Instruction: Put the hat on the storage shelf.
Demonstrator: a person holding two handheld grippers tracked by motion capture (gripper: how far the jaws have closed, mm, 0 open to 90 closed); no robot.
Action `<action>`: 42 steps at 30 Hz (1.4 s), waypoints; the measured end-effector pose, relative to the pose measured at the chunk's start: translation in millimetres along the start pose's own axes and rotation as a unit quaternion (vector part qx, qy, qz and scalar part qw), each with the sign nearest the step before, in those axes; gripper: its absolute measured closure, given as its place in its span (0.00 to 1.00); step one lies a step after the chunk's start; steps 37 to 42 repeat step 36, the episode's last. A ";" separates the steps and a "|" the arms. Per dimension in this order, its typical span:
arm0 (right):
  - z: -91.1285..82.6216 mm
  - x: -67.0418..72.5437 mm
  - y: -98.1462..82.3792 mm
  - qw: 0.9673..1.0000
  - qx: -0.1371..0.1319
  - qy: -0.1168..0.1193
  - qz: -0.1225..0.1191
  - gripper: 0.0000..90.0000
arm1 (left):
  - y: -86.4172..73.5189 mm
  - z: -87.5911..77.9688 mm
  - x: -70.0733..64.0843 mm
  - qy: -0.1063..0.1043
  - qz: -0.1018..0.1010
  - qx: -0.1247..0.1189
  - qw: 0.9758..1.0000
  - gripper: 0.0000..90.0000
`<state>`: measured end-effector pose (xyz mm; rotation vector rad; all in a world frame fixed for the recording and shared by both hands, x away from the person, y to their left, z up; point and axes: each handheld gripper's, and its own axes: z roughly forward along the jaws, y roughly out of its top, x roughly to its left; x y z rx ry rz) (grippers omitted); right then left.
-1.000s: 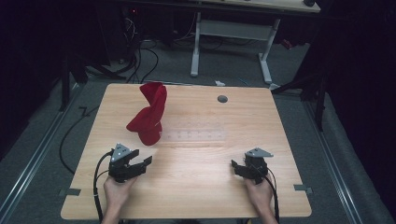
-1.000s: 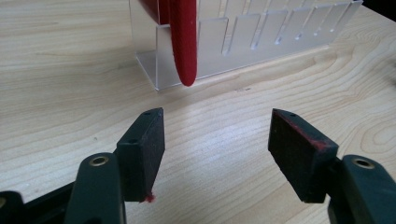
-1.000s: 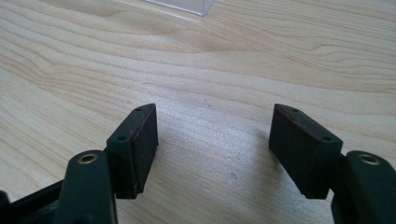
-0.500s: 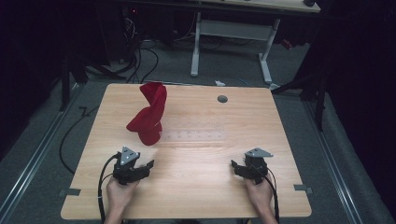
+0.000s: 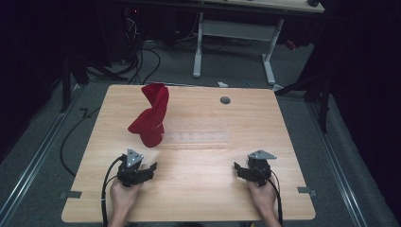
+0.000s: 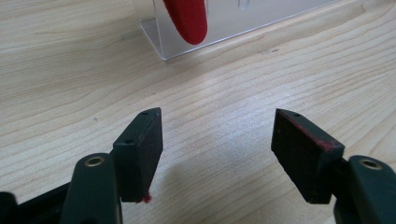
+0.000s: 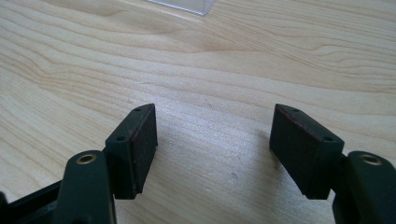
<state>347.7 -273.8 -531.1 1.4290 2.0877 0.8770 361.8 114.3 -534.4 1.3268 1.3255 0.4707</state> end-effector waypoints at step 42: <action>0.0 0.1 0.0 1.000 0.000 0.000 0.000 0.36 | -9.5 13.9 0.3 0.018 0.004 0.027 0.999 0.35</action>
